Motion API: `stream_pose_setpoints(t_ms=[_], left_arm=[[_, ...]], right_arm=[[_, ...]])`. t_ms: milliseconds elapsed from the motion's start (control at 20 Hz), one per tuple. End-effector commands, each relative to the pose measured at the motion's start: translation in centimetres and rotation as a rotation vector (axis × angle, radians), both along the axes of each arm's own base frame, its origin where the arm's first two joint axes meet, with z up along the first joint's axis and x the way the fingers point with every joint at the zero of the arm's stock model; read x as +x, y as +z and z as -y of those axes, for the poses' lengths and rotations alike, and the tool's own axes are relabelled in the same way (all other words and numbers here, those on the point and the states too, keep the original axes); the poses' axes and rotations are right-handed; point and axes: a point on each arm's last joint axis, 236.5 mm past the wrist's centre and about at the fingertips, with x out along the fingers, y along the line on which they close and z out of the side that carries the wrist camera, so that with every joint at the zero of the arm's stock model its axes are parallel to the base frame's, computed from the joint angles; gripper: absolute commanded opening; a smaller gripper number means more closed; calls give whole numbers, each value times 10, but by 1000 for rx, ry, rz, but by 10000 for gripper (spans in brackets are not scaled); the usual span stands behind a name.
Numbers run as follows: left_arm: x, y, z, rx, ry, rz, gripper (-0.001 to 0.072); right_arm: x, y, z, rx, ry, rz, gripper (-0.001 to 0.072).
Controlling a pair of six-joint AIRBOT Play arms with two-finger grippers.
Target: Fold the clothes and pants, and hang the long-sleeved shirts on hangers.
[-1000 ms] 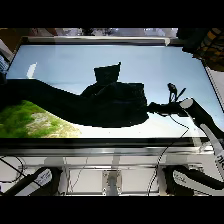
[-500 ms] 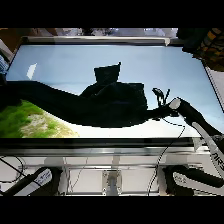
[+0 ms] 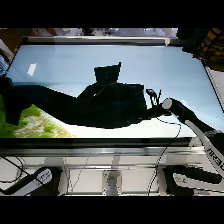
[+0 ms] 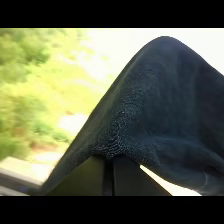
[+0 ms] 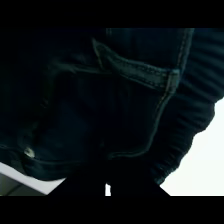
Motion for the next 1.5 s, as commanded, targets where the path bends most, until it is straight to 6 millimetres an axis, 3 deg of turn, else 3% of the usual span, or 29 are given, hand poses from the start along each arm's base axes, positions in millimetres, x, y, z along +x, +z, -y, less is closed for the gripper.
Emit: stream_pose_setpoints(t_ms=[0,100,250,400,500,650,700,750,850,1000,1150,1250,1350,1450], left_arm=[[19,-1,22,-94,-43,67,26],[47,16,51,-188,-130,201,25],[81,27,68,-246,-155,321,26],[99,18,80,-253,-195,305,25],[101,17,90,-235,-260,279,26],[87,5,99,-218,-341,196,35],[76,-4,101,-213,-373,134,56],[62,-14,100,-208,-387,60,121],[27,-35,96,-206,-399,-114,128],[-20,-61,94,-237,-399,-337,122],[-48,-93,106,-307,-404,-460,114],[-67,-116,111,-346,-400,-538,114],[-75,-133,111,-354,-390,-565,120],[-69,-147,112,-353,-380,-536,179]], right_arm=[[61,71,32,-51,-47,187,21],[105,136,80,-86,-140,336,20],[141,212,158,-109,-316,505,20],[142,257,215,-138,-415,571,21],[129,264,234,-170,-408,544,20],[102,244,255,-208,-403,427,21],[92,236,263,-228,-406,380,21],[81,228,271,-249,-409,332,21],[58,211,286,-282,-419,234,20],[18,164,292,-278,-408,48,20],[-18,108,289,-278,-412,-67,20],[-42,81,296,-324,-427,-104,20],[-58,75,311,-362,-464,-105,20],[-67,80,324,-370,-512,-96,21]])
